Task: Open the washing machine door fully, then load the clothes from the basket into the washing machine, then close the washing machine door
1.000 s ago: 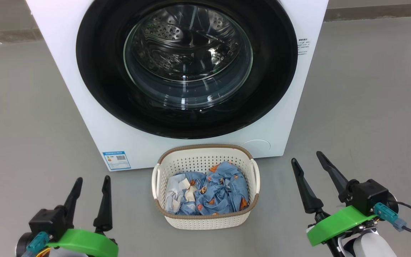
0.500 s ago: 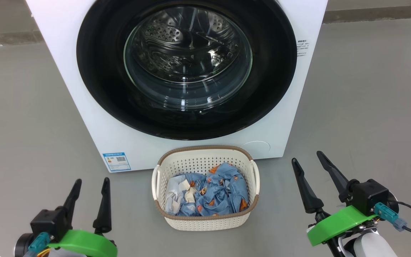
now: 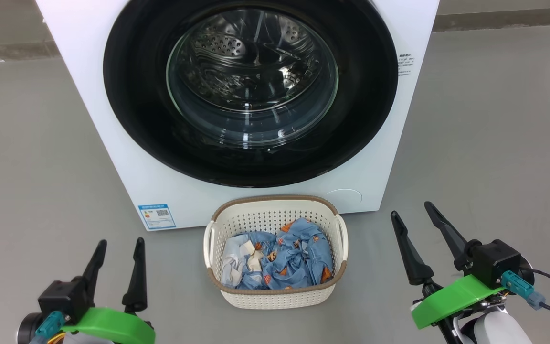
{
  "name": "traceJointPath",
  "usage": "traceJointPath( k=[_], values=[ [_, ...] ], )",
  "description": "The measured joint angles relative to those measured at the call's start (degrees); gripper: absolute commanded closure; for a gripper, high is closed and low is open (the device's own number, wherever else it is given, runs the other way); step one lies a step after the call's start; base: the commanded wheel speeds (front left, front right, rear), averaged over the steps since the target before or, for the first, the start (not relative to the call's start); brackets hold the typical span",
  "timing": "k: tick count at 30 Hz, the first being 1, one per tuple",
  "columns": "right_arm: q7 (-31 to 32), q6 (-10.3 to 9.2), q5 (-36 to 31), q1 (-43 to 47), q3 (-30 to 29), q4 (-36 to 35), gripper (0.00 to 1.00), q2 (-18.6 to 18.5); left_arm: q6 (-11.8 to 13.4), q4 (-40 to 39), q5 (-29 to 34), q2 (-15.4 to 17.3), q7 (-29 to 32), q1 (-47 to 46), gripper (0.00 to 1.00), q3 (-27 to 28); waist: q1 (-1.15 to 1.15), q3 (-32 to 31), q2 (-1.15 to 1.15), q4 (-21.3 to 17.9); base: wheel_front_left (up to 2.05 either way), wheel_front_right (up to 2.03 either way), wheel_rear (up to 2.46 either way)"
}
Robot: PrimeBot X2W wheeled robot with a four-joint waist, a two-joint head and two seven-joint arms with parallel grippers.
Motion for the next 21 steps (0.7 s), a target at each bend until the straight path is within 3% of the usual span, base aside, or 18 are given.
traceJointPath(
  k=[11,21],
  values=[
    [0.0,0.0,0.0,0.0,-0.1,-0.2,0.0,0.0,0.1,-0.3,1.0,0.1,0.0,0.0,0.0,0.4,0.0,0.0,0.0,0.0,0.08,0.08,-0.17],
    [0.0,0.0,0.0,0.0,-0.1,-0.3,0.0,0.1,0.1,-0.6,1.3,0.1,0.0,0.0,0.0,0.8,0.0,0.0,0.0,-0.1,0.8,0.8,-1.6]
  ],
)
